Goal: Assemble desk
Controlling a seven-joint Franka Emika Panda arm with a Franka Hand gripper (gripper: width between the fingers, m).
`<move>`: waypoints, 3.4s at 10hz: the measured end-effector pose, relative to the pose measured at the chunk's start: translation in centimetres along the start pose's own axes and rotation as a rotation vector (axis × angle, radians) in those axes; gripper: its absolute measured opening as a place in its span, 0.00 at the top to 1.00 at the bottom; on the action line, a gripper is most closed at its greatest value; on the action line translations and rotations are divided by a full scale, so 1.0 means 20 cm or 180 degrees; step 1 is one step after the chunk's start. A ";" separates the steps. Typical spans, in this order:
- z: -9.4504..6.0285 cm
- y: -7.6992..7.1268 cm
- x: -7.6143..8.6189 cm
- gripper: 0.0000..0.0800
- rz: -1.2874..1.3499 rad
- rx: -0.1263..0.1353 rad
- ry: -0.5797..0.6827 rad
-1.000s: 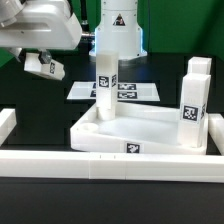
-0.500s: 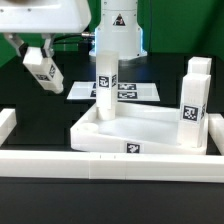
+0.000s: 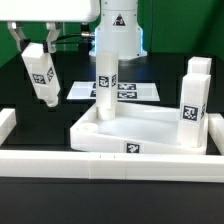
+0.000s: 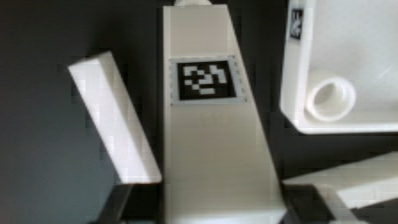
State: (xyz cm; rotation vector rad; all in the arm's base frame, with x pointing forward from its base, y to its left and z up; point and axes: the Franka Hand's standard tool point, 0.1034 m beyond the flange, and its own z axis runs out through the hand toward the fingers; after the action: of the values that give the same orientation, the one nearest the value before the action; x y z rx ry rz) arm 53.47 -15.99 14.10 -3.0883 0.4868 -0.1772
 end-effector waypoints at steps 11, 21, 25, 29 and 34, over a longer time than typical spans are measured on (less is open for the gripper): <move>-0.10 -0.39 0.14 0.64 0.0042 0.0071 0.0731; -0.07 -0.53 0.13 0.64 0.0025 0.0056 0.1079; -0.05 -0.51 0.08 0.64 -0.0005 0.0013 0.1120; -0.04 -0.49 0.07 0.64 -0.0095 -0.0030 0.1172; -0.02 -0.48 0.07 0.64 -0.0096 -0.0048 0.1155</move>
Offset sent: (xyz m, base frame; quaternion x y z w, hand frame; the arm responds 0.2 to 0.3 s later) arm 0.0316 0.0466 0.0239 0.0994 0.1582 0.1062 0.9766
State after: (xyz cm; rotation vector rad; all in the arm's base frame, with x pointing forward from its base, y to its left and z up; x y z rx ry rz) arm 57.65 -7.22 14.87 -3.0840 0.4472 -0.7451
